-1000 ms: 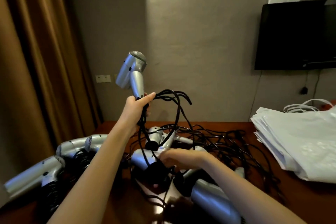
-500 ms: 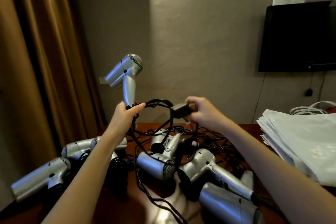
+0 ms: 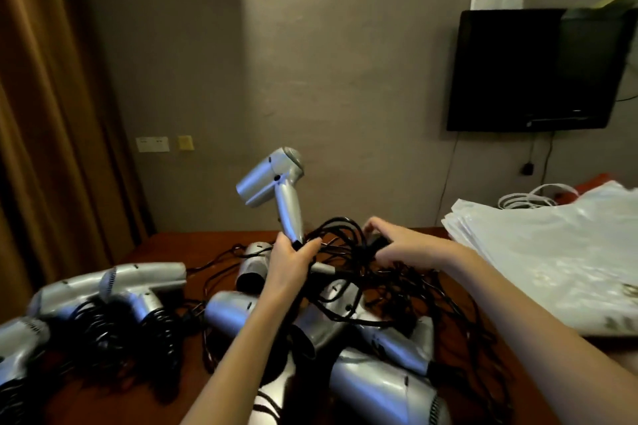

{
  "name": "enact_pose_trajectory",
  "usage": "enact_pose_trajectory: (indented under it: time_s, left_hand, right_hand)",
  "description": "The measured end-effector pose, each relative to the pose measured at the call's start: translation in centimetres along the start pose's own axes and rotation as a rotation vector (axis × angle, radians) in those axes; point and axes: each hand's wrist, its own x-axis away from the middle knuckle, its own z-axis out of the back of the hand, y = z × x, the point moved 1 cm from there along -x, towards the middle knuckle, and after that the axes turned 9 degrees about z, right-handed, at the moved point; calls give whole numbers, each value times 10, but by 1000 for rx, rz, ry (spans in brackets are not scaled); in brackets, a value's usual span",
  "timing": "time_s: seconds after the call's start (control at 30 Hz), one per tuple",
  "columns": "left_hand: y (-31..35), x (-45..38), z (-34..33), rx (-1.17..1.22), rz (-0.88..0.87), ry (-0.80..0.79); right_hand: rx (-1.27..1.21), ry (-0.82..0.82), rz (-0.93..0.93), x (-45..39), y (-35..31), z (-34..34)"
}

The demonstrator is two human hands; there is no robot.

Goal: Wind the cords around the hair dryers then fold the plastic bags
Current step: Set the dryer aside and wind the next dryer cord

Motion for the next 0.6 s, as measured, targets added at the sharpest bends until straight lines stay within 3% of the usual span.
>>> enact_pose_trajectory:
  time_s: [0.07, 0.1, 0.17, 0.27, 0.33, 0.4, 0.47, 0.53, 0.6]
  left_hand:
    - [-10, 3, -13, -28, 16, -2]
    - [-12, 5, -19, -34, 12, -1]
    - [-15, 8, -33, -47, -18, 7]
    - [-9, 16, -48, -113, -115, -40]
    - [-10, 18, -52, -72, -142, -105]
    - [-10, 18, -47, -144, -179, -178]
    - [-7, 16, -37, -211, -219, -338]
    - [2, 10, -19, -218, -109, -525]
    - [10, 2, 10, -185, 75, -650]
  right_hand:
    - [-264, 55, 55, 5, -3, 2]
    - [-242, 138, 87, 3, -8, 1]
    - [-40, 294, 98, -8, -20, -7]
    - [417, 301, -20, -32, -30, -36]
    - [571, 353, -88, -47, -25, -50]
    - [487, 433, -74, -53, -21, -54]
    - [196, 493, -13, -54, -14, -54]
    - [-32, 485, 19, -50, -8, -51]
    - [-104, 467, 62, -45, 1, -41]
